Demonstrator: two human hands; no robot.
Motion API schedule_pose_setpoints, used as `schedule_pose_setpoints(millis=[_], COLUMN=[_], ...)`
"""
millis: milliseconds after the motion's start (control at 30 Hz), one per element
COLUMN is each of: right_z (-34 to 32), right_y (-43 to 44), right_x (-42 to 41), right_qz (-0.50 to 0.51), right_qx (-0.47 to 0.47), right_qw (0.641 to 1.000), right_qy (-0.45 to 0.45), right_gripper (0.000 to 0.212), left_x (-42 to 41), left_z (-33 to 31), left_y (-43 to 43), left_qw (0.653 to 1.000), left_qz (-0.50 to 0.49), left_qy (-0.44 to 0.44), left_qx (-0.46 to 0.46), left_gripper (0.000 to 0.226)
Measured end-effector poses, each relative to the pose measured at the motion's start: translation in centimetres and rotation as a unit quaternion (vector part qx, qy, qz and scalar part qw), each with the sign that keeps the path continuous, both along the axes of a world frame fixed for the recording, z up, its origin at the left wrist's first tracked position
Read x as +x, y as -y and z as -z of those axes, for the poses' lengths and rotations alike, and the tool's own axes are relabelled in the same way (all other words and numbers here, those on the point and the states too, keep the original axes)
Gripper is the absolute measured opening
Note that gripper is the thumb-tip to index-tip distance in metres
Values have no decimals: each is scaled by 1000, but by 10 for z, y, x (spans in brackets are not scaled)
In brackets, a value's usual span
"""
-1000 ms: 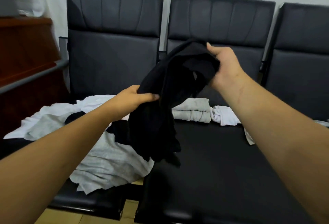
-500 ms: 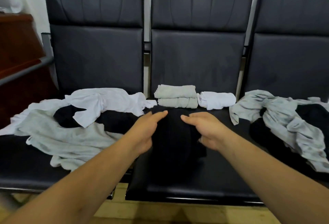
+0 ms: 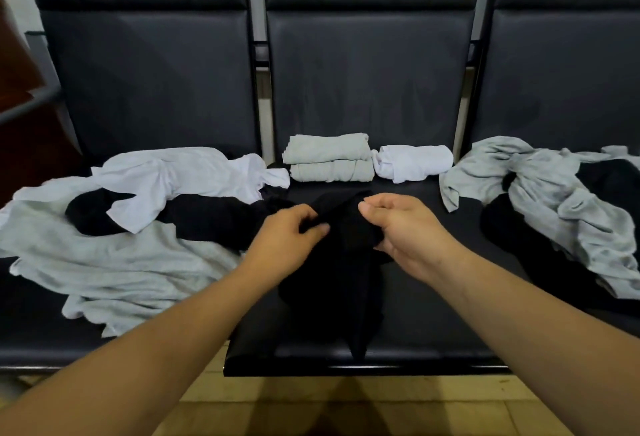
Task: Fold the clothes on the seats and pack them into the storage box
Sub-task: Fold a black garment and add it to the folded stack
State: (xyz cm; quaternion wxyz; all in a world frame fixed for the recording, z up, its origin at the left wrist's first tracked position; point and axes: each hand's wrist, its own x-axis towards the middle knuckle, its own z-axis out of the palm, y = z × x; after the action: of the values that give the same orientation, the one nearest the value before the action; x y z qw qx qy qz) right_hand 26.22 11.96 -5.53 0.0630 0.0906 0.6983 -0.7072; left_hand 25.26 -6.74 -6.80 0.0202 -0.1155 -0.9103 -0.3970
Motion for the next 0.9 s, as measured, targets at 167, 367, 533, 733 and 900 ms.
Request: schedule_pose_setpoints(millis=[167,367,533,733,900], right_z=[-11,-9,3,-17,-26], right_y=[-27,-27,-1,-6,-17], right_x=[-8,-7,-3,1,-1], right_qz=[71,-73,-214,-104,-71], right_qx=[86,185,275,167,185], right_qw=[994,975,924,968,971], right_qy=[-11,-94,-155,-155,-131], right_gripper=[23,21,12,11,37], left_x=[-17,-6,4,-3,-12], left_z=[-2,-15,-25,-29,-16], left_y=[14,13,3,25,54], left_qw=[961,973,971,988,985], left_qz=[-95,21,78,101,66], left_qy=[94,126,118,100,126], left_qx=[243,192,195,59,-100], left_gripper=[13,11,18,15,16])
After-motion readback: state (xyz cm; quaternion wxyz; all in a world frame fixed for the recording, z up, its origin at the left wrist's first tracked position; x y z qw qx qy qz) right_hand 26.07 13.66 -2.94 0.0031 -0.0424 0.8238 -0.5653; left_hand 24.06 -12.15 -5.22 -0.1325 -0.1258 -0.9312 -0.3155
